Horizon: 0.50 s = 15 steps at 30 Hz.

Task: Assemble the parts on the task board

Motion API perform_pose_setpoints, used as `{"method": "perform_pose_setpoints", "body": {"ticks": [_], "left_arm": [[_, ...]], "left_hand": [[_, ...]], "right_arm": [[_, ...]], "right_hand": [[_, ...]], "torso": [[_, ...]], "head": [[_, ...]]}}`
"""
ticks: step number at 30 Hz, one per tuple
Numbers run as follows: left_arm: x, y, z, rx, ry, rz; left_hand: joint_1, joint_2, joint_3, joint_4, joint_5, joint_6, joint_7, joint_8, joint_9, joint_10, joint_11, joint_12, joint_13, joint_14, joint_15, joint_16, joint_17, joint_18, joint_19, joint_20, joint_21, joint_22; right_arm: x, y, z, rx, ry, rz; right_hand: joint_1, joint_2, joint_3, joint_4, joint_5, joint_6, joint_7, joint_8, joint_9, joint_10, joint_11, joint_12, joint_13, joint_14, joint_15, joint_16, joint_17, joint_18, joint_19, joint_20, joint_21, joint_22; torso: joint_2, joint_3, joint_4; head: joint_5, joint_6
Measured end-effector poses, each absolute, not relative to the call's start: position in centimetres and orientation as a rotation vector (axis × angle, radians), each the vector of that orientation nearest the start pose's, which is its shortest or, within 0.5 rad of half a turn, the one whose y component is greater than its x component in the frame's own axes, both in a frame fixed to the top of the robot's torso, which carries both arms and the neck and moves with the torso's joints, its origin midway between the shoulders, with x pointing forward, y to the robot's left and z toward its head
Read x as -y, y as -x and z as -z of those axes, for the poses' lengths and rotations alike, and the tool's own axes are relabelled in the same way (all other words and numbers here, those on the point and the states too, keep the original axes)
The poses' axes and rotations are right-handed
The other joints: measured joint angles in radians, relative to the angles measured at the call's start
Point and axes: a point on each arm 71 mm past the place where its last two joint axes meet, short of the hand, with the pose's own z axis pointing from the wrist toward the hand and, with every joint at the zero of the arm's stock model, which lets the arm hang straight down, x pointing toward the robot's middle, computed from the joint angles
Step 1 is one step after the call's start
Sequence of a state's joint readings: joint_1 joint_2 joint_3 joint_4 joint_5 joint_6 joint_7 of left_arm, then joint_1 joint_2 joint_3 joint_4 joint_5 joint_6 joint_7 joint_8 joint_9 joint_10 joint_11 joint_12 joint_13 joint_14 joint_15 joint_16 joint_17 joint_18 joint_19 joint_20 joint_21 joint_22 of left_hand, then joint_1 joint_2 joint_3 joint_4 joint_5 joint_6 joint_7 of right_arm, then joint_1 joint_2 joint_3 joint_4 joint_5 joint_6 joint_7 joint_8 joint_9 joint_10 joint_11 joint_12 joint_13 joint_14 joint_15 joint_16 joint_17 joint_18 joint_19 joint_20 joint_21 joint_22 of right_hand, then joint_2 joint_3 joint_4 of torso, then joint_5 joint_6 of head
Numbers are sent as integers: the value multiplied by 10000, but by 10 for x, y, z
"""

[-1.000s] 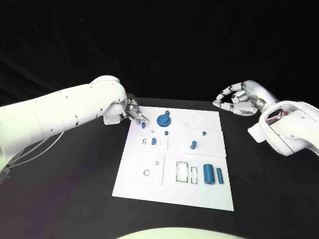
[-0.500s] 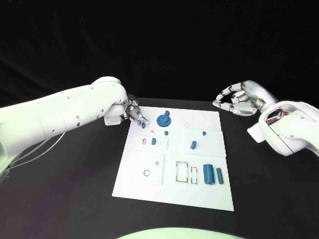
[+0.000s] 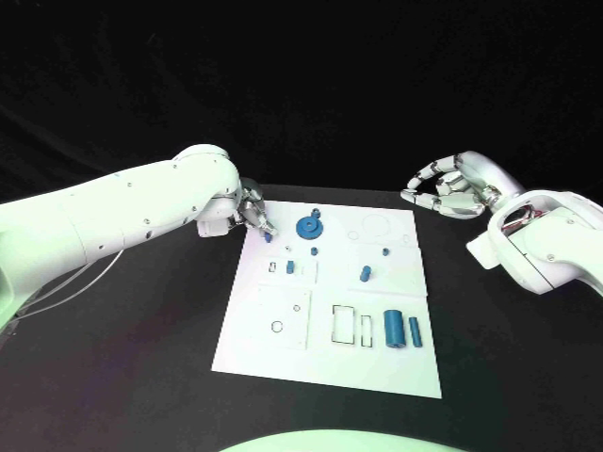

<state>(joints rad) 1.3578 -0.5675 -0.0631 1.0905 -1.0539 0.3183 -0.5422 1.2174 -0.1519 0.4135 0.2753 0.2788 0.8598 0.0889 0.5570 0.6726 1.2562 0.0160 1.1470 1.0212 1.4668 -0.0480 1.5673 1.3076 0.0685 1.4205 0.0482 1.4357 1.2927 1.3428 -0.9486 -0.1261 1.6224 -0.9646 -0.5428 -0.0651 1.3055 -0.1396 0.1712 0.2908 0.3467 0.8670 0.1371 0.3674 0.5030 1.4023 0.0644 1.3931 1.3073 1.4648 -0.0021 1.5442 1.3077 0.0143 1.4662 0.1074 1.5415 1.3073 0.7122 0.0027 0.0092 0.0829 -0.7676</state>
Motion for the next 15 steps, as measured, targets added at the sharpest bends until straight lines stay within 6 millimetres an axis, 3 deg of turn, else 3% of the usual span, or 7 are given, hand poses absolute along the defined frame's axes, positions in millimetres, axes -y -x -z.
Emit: {"method": "perform_pose_setpoints", "body": {"ticks": [9,15], "left_arm": [[-205,-567,179,-23356,1920,2371],[-205,-566,179,-23387,1997,2513]], "left_hand": [[1123,143,1127,-577,-57,19,-19,28,-63,-32,-38,0,-51,0,0,0,0,1,0,0,0,70],[1228,154,1505,-261,-78,16,-16,123,-63,59,-52,0,-74,0,0,0,-1,0,0,0,0,109]], "right_arm": [[237,-484,135,-15299,-3392,-8107],[237,-484,135,-15298,-3387,-8114]], "right_hand": [[0,0,0,0,0,0,0,0,-1,0,0,0,0,0,0,0,-1,0,0,0,0,8],[0,0,0,0,0,0,0,0,-2,0,0,0,0,0,0,0,-2,0,0,0,0,7]], "torso": [[0,2,-1],[0,9,0]], "head": [[21,-17],[28,-41]]}}
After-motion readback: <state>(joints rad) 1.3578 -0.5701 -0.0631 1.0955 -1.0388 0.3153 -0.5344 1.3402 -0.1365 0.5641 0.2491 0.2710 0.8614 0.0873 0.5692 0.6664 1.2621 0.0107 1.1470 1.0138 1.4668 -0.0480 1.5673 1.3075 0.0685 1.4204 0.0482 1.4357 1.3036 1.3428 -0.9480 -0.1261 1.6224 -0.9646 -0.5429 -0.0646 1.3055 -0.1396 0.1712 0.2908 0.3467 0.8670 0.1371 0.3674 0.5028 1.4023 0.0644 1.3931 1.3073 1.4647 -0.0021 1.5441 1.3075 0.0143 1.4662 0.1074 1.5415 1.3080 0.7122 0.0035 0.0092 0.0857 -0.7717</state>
